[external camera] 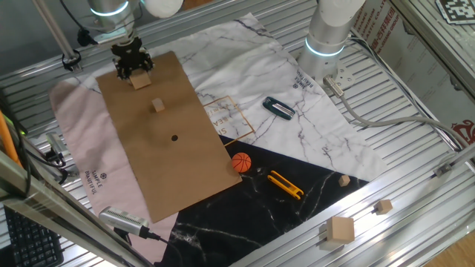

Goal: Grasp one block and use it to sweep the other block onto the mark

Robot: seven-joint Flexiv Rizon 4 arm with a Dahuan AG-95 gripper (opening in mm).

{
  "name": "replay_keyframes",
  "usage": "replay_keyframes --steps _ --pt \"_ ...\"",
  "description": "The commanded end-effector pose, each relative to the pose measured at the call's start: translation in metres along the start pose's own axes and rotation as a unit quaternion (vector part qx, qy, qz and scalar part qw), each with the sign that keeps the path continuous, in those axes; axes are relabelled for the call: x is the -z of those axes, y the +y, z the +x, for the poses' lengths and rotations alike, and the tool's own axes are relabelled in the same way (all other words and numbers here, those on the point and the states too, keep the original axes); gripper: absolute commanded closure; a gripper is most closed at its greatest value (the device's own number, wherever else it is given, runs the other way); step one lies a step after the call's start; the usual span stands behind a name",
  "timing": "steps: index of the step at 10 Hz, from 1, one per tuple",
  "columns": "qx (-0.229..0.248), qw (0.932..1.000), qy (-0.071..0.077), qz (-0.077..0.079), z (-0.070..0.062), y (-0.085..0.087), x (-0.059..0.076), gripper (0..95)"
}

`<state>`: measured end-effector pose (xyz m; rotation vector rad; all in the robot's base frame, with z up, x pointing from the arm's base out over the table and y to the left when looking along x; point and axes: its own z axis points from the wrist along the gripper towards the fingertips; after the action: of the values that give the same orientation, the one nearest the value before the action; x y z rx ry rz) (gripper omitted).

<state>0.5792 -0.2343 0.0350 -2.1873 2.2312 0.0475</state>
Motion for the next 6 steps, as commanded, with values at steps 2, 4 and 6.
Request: replay_keyframes --steps 2,4,6 --pt "-0.007 1.0 0.001 0.002 -0.011 0.0 0.0 95.0" --pt "-0.012 0.9999 0.0 0.002 -0.019 0.001 0.0 95.0" --pt "-0.016 0.9999 0.0 0.003 -0.025 0.005 -0.002 95.0"
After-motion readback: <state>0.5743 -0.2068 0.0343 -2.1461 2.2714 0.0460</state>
